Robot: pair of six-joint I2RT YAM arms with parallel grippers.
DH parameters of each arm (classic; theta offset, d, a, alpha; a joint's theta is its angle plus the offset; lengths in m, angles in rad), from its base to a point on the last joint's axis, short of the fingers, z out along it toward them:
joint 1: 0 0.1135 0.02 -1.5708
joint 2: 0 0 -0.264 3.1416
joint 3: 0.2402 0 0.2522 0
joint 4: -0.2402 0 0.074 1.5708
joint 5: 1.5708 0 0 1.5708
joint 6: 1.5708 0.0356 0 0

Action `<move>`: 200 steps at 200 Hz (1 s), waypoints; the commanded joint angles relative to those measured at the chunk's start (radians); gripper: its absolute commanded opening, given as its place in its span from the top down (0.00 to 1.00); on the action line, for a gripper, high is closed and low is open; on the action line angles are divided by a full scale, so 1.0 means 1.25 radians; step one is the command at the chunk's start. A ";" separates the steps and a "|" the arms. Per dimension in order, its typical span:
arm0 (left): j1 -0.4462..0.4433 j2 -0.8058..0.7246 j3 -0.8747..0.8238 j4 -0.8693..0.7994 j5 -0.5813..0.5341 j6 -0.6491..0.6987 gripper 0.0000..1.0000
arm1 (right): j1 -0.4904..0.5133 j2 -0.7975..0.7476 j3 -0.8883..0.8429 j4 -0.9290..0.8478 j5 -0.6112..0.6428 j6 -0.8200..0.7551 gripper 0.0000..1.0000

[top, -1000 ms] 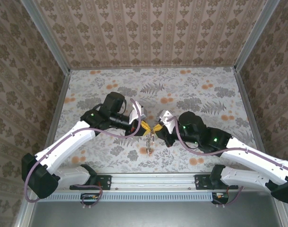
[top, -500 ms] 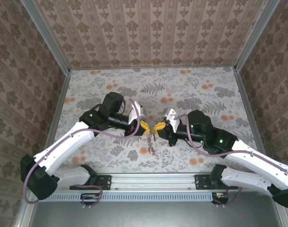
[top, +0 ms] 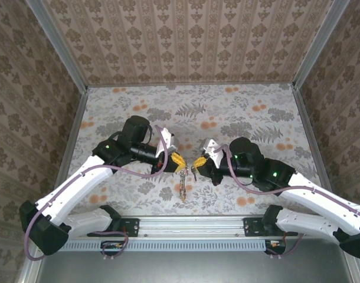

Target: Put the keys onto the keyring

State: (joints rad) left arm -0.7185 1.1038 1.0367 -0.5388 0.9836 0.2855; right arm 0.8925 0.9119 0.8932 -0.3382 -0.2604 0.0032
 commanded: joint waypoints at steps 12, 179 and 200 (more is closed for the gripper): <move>0.006 -0.003 0.014 0.015 0.052 0.015 1.00 | -0.004 0.004 0.022 0.049 -0.044 0.009 1.00; 0.013 0.003 0.003 0.037 0.044 0.000 1.00 | -0.002 0.015 0.026 0.097 -0.085 0.034 1.00; 0.013 0.003 0.002 0.042 0.044 -0.002 1.00 | -0.002 0.013 0.028 0.089 -0.086 0.034 1.00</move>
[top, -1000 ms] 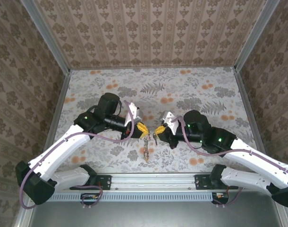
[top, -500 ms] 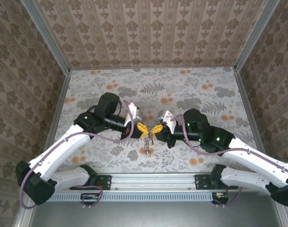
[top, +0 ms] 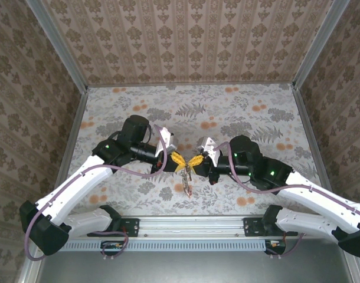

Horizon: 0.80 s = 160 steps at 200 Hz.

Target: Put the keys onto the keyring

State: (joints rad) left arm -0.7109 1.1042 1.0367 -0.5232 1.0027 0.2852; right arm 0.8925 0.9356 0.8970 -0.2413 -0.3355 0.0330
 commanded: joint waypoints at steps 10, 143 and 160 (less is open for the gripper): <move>0.009 0.002 0.000 0.032 0.030 -0.002 1.00 | -0.002 -0.007 0.025 0.012 -0.026 0.013 1.00; 0.012 0.000 -0.006 0.041 0.036 -0.007 1.00 | -0.001 -0.004 0.033 -0.004 -0.021 0.019 1.00; 0.012 -0.001 -0.008 0.041 0.036 -0.007 1.00 | -0.002 -0.001 0.029 0.004 -0.019 0.021 1.00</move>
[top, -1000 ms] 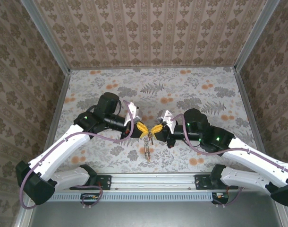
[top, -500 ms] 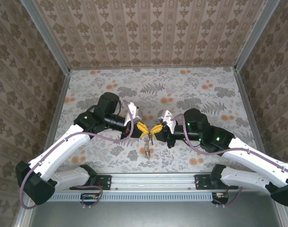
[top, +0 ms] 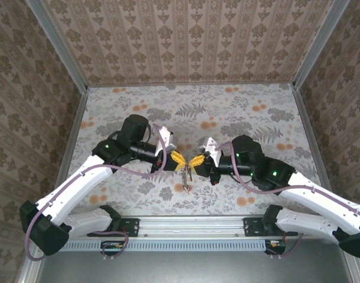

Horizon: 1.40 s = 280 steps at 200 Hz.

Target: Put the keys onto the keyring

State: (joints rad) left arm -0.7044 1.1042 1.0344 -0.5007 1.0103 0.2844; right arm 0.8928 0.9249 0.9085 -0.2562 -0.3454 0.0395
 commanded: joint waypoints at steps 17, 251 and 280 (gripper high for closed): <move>0.007 -0.003 -0.007 0.023 0.032 -0.007 1.00 | -0.001 0.008 0.019 0.020 -0.001 0.016 1.00; 0.009 -0.011 -0.012 0.032 0.040 -0.010 1.00 | -0.003 0.026 0.009 0.037 0.005 0.018 1.00; 0.008 -0.011 -0.014 0.032 0.040 -0.010 1.00 | -0.003 0.027 0.012 0.039 0.009 0.016 1.00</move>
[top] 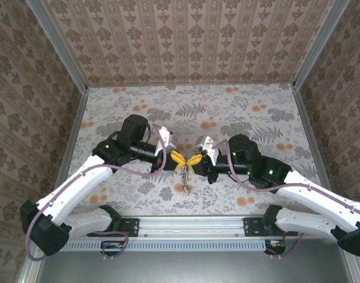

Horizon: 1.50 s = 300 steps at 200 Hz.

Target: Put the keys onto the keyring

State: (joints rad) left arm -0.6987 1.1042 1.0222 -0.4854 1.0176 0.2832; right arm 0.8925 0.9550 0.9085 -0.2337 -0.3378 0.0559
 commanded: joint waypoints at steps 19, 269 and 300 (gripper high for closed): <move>0.004 -0.012 -0.006 0.018 0.031 -0.008 1.00 | -0.003 -0.015 0.006 0.021 0.017 0.006 1.00; 0.009 -0.014 -0.014 0.029 0.041 -0.012 1.00 | -0.002 -0.025 -0.019 0.030 0.013 0.013 1.00; 0.008 -0.016 -0.015 0.028 0.041 -0.013 1.00 | -0.002 -0.038 -0.026 0.025 0.022 0.010 1.00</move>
State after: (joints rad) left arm -0.6922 1.1038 1.0080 -0.4706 1.0256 0.2813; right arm 0.8928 0.9363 0.8925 -0.2176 -0.3252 0.0593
